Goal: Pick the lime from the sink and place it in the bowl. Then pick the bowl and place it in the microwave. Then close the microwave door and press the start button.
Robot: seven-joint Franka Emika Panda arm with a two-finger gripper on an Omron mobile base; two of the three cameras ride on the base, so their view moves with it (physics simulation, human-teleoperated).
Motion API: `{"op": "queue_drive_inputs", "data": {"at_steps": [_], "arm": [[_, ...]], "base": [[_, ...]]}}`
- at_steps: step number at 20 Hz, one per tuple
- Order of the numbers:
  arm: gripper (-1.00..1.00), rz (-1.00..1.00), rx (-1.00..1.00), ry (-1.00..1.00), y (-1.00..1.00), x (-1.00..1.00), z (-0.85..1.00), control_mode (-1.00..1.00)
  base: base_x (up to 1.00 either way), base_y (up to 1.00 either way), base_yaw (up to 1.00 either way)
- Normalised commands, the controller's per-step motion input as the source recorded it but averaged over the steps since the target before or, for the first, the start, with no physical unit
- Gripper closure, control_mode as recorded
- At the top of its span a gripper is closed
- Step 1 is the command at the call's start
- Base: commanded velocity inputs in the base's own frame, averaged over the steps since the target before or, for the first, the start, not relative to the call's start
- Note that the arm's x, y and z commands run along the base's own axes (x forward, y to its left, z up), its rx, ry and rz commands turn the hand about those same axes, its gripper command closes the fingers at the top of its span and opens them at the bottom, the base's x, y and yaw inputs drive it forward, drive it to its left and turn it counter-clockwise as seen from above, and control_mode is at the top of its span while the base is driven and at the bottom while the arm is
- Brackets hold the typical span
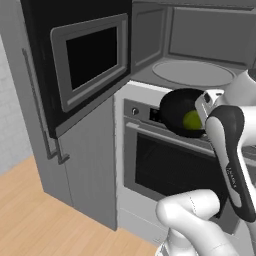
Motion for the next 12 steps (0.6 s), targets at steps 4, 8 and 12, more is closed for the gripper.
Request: {"op": "queue_drive_inputs", "data": {"at_steps": [4,8,12], "arm": [[1.00,0.00,0.00,0.00,0.00,0.00,0.00,1.00],[1.00,0.00,0.00,0.00,0.00,0.00,0.00,1.00],[1.00,-0.05,0.00,0.00,0.01,0.00,0.03,-1.00]], "base": [[0.28,0.00,0.02],[0.24,0.00,-0.10],[0.08,0.00,-0.13]]}}
